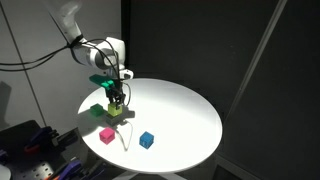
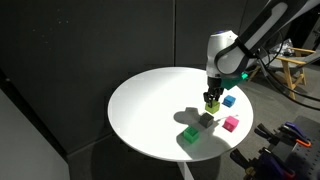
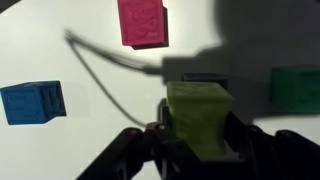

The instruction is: Move the yellow cube from the right and back to the left

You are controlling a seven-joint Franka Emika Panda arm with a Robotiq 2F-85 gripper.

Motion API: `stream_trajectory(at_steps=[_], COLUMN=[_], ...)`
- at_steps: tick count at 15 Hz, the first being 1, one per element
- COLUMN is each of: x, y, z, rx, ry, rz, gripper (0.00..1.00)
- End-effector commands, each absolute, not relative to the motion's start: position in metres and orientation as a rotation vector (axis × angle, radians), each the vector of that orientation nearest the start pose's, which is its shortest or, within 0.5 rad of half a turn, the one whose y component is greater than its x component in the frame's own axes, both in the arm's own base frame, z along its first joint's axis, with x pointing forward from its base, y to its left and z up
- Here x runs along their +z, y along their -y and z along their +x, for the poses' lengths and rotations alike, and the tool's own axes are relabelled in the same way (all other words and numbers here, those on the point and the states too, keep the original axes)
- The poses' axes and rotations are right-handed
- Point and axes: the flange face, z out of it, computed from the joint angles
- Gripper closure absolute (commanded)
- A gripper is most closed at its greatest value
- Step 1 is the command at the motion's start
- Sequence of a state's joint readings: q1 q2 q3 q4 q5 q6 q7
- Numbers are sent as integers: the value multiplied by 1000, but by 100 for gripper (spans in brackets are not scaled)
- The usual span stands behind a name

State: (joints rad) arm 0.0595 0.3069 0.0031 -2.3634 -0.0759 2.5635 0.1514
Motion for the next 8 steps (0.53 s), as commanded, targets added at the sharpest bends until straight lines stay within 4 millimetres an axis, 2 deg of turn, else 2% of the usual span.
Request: stream_trajectory(at_steps=[1, 8], x=[206, 205], y=[-11, 29], z=[497, 503], rx=[164, 142], ry=[-142, -279], rz=[-3175, -3183], gripper=[73, 73])
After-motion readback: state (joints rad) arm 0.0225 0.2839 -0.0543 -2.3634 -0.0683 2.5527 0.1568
